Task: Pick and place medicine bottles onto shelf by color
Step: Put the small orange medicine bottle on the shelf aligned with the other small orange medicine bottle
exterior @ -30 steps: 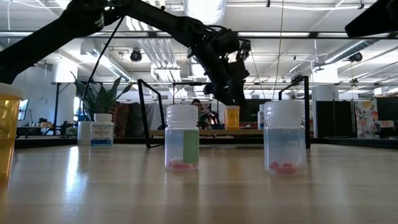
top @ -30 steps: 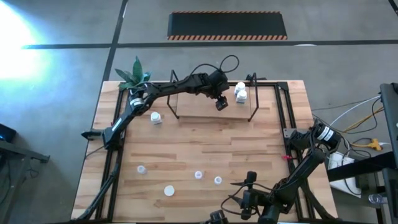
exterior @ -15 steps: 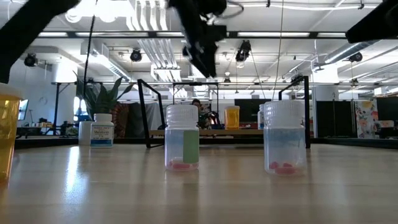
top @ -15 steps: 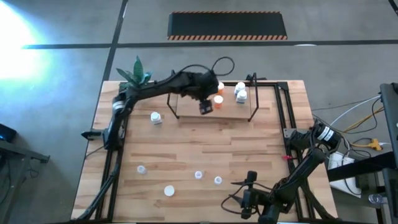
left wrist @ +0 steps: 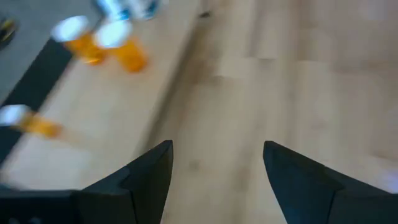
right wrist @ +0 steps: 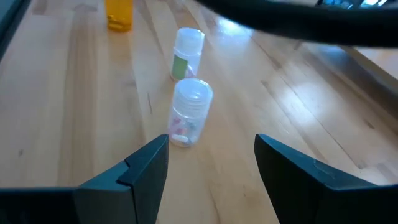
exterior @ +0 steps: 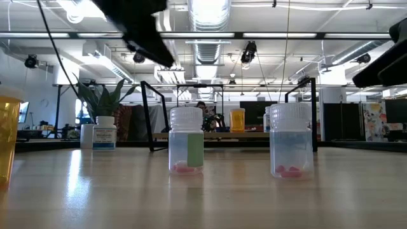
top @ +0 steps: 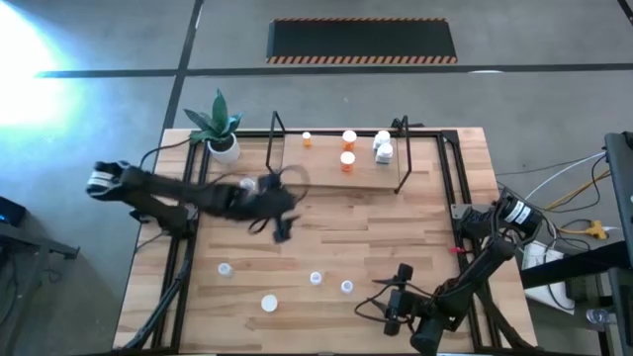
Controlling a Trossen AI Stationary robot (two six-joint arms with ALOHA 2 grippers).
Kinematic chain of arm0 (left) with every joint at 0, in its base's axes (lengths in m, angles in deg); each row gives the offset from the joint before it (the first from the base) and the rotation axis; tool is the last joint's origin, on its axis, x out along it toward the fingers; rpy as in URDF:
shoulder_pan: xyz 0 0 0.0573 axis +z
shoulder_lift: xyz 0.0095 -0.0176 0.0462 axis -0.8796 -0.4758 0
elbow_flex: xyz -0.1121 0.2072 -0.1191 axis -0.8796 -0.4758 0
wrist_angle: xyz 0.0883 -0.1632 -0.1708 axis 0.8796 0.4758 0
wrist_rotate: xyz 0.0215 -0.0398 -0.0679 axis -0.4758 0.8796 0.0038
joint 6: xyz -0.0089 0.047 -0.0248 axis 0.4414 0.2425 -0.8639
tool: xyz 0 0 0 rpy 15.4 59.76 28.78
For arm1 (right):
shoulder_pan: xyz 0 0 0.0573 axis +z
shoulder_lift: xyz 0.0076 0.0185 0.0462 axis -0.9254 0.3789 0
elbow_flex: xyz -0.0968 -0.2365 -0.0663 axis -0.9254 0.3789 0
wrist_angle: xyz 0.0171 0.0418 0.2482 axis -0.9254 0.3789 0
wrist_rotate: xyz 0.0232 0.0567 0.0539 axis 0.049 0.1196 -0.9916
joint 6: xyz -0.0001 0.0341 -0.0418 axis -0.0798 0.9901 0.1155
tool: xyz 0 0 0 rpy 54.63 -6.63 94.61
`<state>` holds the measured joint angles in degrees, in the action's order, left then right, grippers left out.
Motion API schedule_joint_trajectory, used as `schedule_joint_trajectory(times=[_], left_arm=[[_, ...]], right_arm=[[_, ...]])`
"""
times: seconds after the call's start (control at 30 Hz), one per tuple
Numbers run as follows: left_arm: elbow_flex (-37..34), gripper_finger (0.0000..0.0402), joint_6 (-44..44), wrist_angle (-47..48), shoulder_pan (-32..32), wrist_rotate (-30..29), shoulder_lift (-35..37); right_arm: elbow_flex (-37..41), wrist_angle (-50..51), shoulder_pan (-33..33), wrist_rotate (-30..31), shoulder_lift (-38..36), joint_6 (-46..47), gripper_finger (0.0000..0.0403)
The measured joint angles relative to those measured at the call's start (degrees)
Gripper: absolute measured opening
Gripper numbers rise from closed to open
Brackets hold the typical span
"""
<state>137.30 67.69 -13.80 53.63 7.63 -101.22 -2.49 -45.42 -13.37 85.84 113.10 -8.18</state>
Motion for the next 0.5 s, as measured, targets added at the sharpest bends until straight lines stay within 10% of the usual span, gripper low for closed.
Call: schedule_joint_trajectory(times=[0.23,0.5], left_arm=[[-21.34,0.0233,-8.10,-25.57,-16.15,-1.71,7.10],[-17.92,0.0233,-20.23,-16.77,-30.50,-8.98,6.99]], right_arm=[[0.17,-0.28,-0.98,6.34,0.00,-1.40,0.0226],[-2.96,-0.55,-2.22,6.88,0.00,-7.42,0.0226]])
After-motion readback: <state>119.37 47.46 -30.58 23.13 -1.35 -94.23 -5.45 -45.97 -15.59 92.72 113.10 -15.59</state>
